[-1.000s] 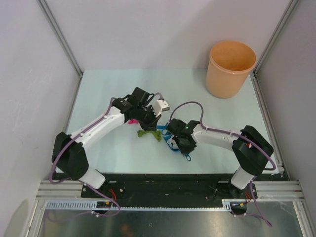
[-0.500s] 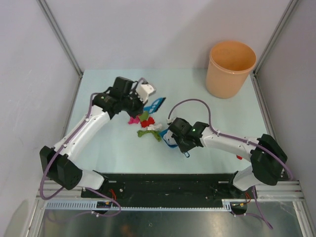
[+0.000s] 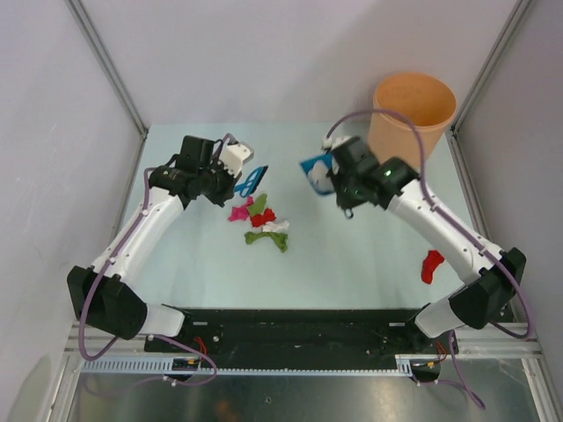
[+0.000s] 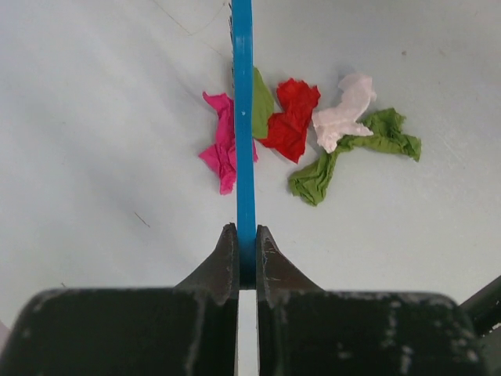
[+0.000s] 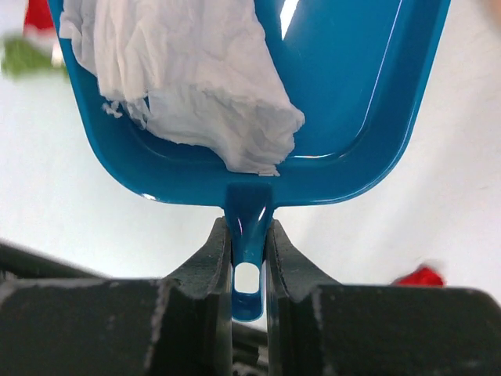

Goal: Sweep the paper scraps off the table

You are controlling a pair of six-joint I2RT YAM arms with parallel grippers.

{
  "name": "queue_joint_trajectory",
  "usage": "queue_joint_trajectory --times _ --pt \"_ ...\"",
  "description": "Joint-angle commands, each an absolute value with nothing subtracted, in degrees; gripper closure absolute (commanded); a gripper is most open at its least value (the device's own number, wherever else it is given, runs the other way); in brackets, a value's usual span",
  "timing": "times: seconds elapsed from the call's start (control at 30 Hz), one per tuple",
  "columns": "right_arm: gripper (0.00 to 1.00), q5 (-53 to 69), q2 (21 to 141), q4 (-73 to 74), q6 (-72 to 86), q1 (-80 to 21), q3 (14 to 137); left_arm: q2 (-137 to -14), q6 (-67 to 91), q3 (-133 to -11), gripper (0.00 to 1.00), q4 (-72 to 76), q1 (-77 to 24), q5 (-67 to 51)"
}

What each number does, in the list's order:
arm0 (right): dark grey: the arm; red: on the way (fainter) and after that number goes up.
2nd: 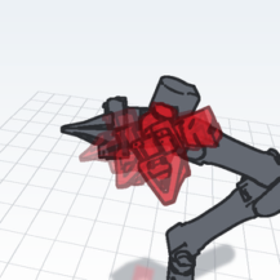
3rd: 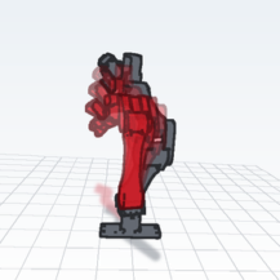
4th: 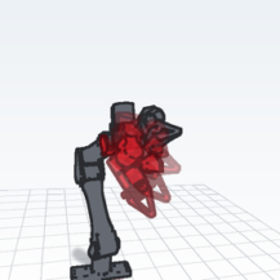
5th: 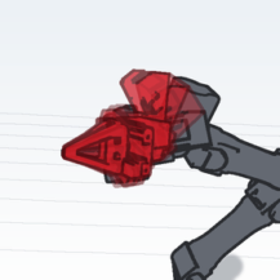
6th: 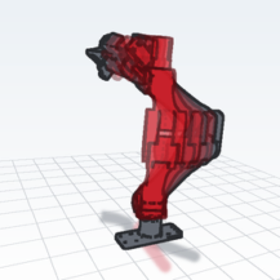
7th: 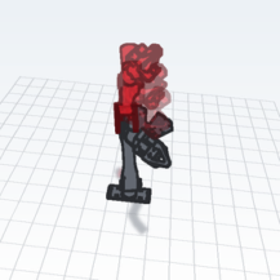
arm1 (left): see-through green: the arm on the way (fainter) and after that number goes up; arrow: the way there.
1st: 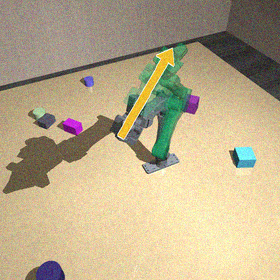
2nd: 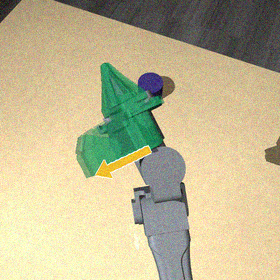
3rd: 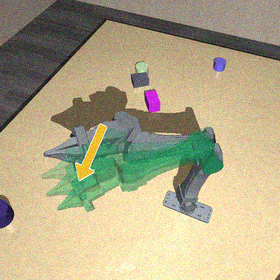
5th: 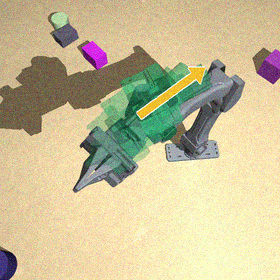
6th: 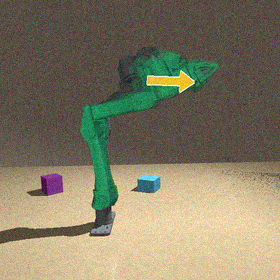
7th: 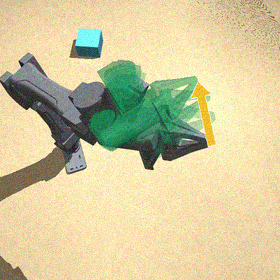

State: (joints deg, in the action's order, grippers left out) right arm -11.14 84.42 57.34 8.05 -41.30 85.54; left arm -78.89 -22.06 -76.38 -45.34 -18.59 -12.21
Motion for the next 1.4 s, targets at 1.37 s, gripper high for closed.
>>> queue_joint_trajectory --times 1.37 --pt "1.0 -29.7 98.4 -43.1 -116.0 -3.2 81.3 -70.0 -24.4 -66.9 1.0 -44.7 -18.3 -14.0"
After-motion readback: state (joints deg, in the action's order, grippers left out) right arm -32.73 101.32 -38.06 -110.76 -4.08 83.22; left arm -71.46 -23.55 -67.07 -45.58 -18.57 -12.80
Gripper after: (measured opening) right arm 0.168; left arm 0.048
